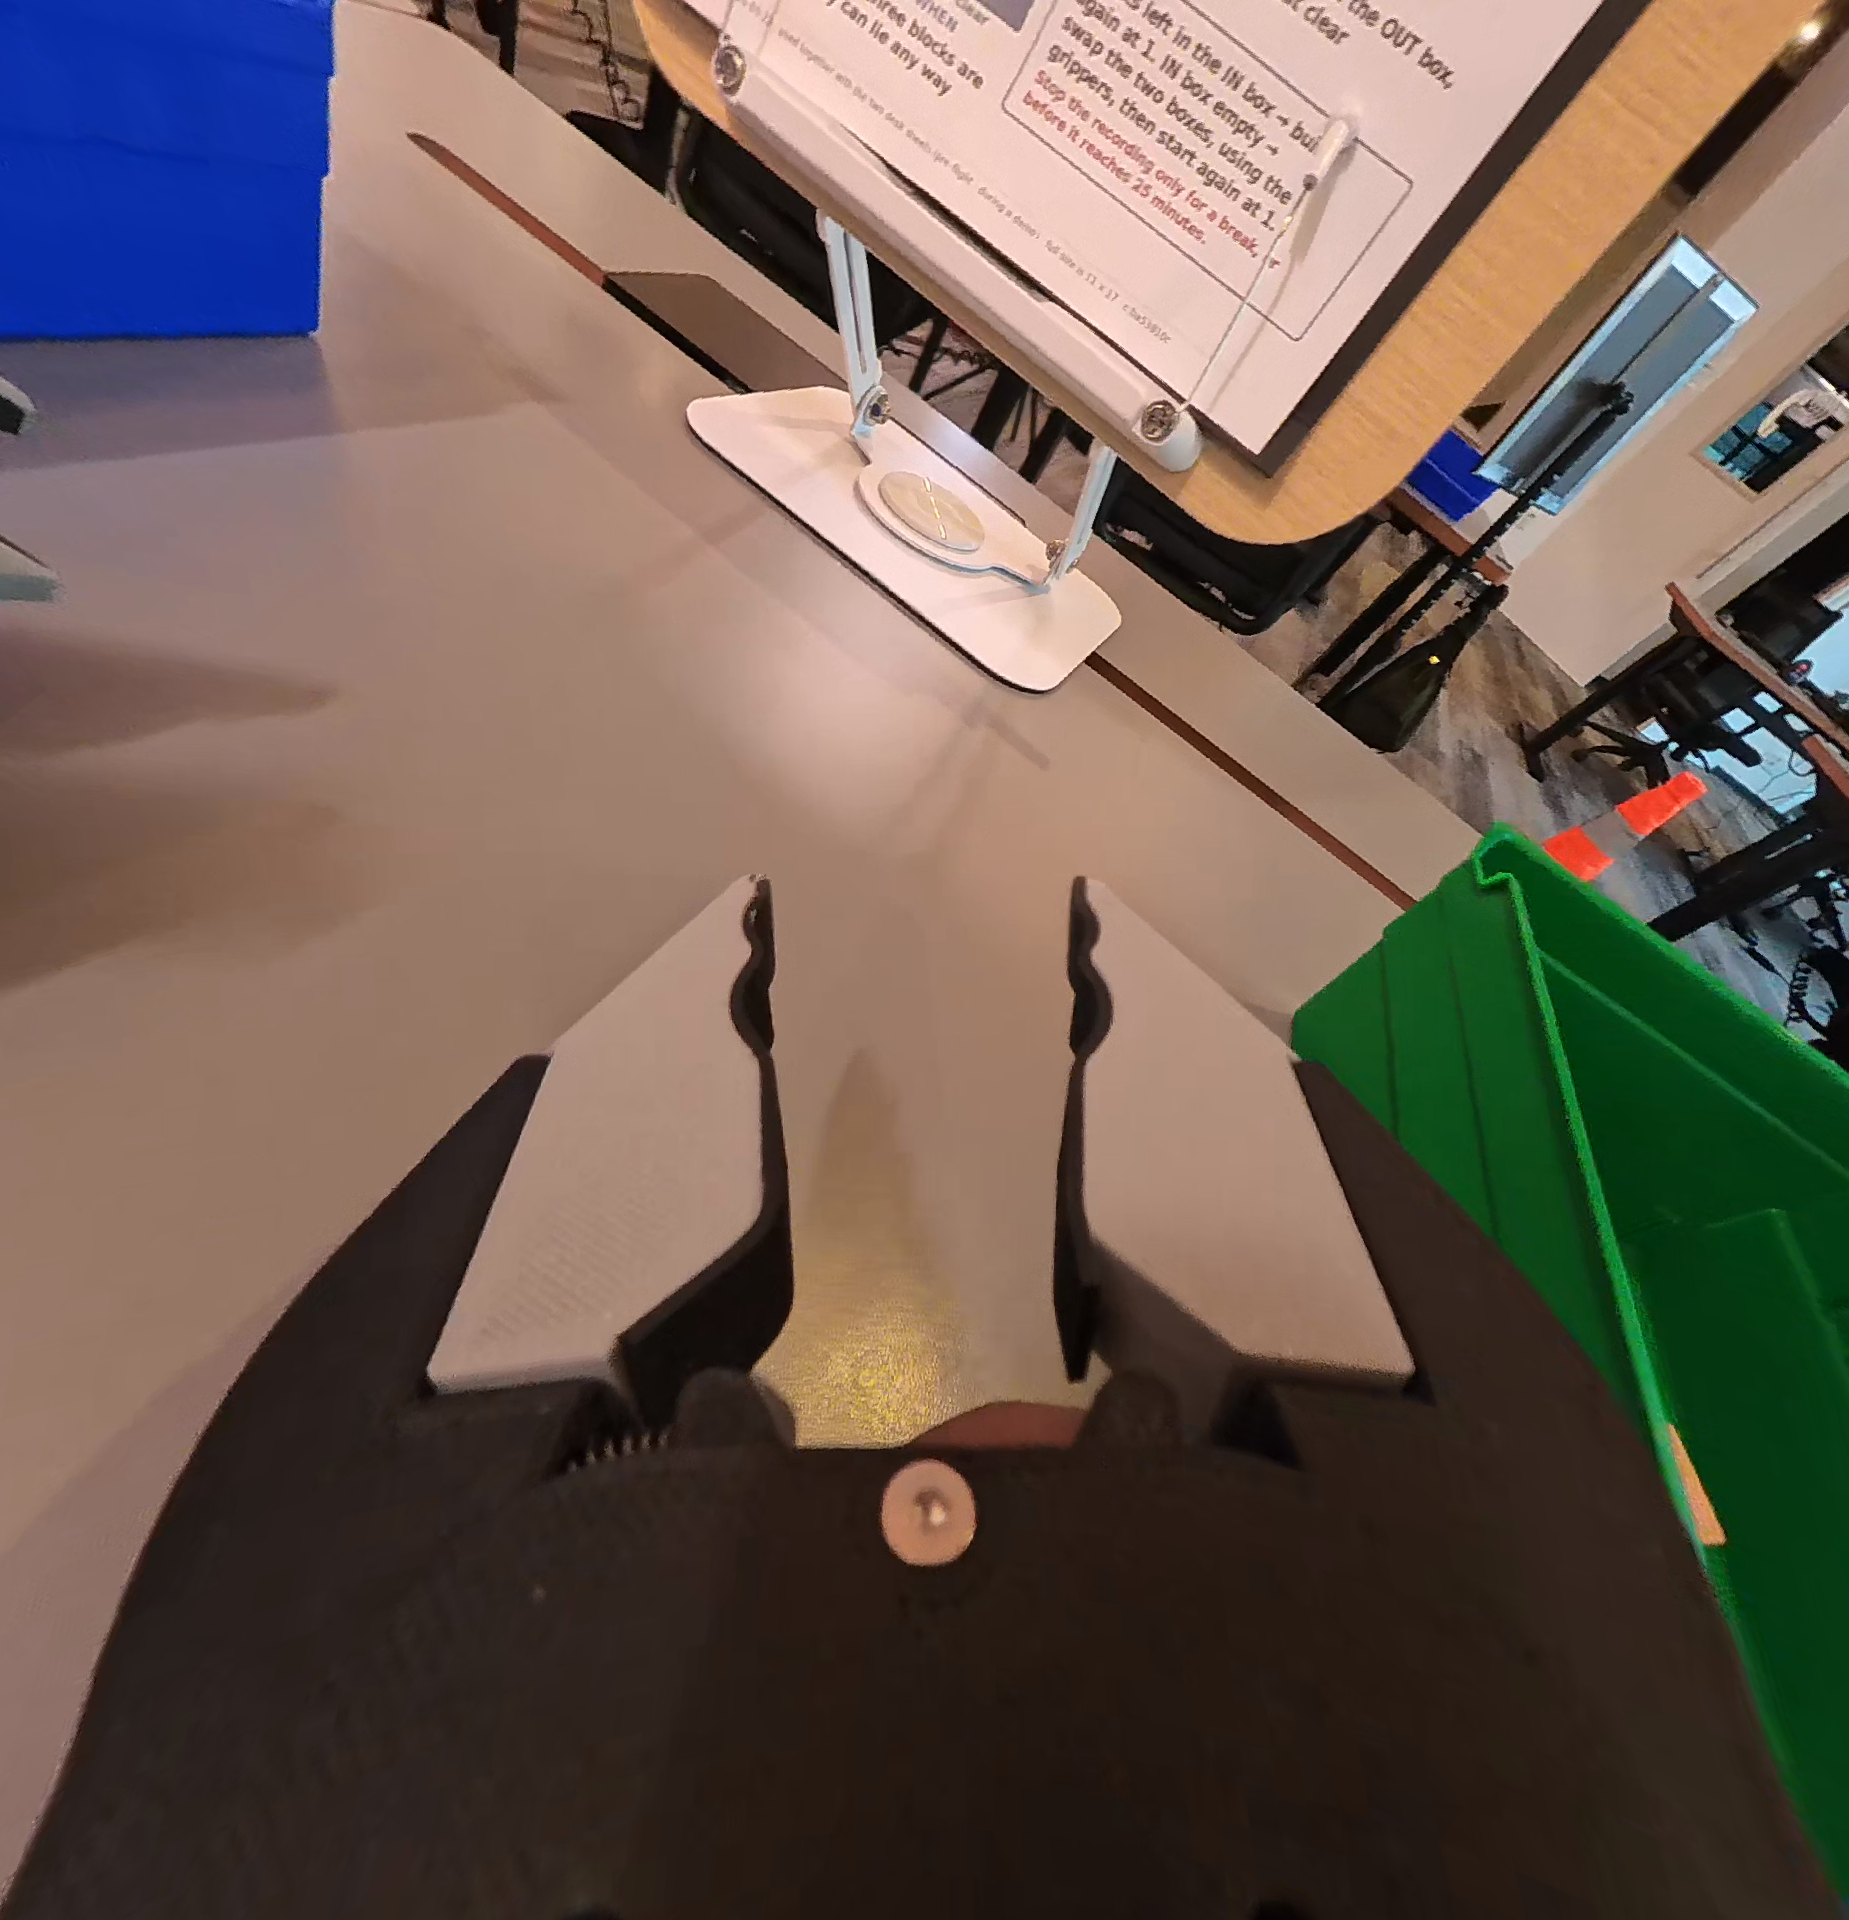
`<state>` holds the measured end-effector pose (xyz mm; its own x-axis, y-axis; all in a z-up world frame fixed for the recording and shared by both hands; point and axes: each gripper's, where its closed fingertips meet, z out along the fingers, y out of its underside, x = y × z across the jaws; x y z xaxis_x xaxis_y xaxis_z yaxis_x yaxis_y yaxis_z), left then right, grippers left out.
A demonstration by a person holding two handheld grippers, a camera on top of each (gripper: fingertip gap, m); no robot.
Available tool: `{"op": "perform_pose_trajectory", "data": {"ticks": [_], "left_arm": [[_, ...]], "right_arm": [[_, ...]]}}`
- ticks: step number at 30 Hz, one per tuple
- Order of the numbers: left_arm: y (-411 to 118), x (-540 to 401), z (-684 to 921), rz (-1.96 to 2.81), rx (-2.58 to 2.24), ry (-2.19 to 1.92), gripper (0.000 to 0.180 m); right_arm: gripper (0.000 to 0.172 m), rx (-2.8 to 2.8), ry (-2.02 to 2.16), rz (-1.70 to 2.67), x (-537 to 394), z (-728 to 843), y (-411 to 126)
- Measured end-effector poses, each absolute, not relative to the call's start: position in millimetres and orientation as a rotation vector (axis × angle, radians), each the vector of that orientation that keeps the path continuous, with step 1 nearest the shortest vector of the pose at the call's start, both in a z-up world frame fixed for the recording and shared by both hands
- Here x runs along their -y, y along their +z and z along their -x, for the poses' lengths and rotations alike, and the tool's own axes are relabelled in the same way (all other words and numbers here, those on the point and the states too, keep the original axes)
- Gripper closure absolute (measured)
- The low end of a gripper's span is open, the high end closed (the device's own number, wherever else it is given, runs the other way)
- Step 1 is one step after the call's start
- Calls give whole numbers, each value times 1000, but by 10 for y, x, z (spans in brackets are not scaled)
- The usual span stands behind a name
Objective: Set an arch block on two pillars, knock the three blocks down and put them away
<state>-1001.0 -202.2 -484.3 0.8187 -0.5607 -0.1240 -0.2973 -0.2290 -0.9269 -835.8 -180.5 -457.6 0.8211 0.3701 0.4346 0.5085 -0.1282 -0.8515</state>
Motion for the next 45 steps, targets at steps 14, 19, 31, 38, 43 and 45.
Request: {"op": "perform_pose_trajectory", "data": {"ticks": [14,19,31,38,43,45], "left_arm": [[-4809,2019,10037,1815,-629,-279,146],[-4772,2022,10059,1797,-608,-282,146],[-4499,2085,10137,1728,-580,-261,131],[-3850,2249,10486,1610,-461,-324,130],[-3506,2338,10892,1548,-360,-338,129],[-3416,2360,11051,1531,-321,-348,129]], "right_arm": [[118,554,-83,1724,1794,8208,-4429],[118,528,-54,1720,1801,8186,-4396],[118,509,-18,1712,1817,8165,-4354],[118,515,-10,1711,1826,8174,-4354],[118,517,-12,1713,1826,8177,-4360],[118,517,-12,1715,1825,8176,-4365]]}}
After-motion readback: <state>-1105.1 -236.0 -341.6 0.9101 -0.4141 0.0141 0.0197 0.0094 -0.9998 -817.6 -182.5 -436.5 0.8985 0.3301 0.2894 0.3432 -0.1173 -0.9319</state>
